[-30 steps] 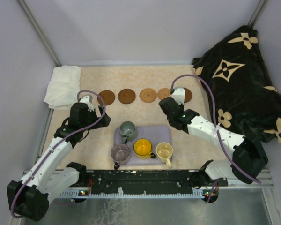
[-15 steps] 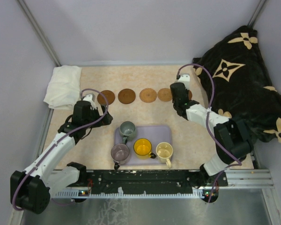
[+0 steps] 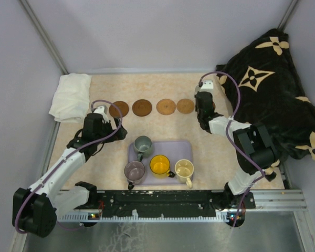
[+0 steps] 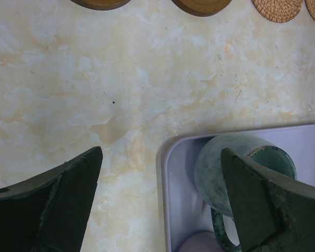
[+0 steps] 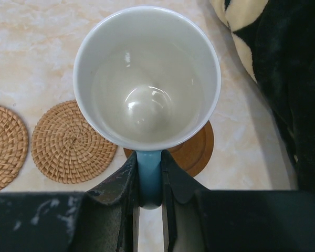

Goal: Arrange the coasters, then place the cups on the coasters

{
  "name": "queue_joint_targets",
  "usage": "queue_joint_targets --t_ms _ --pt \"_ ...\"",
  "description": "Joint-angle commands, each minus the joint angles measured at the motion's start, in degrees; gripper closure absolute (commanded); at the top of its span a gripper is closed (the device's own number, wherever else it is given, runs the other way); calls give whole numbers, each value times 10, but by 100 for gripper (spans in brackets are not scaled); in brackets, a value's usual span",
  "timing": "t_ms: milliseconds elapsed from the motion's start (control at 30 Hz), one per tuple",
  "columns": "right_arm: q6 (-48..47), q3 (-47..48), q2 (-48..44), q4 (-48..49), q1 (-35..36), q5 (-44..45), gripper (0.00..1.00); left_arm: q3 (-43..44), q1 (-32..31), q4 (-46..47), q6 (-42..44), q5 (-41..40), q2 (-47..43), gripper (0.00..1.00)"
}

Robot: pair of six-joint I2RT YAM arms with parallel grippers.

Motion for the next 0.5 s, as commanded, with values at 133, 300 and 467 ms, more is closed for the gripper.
queue_joint_targets --t_ms 133,300,467 --pt "-13 10 -20 83 -11 15 100 -6 2 19 -4 4 4 0" --pt "-7 -3 -34 71 -12 20 100 -7 1 20 -5 7 6 0" --pt "-1 -14 -41 70 -12 23 100 -8 1 20 -5 6 4 0"
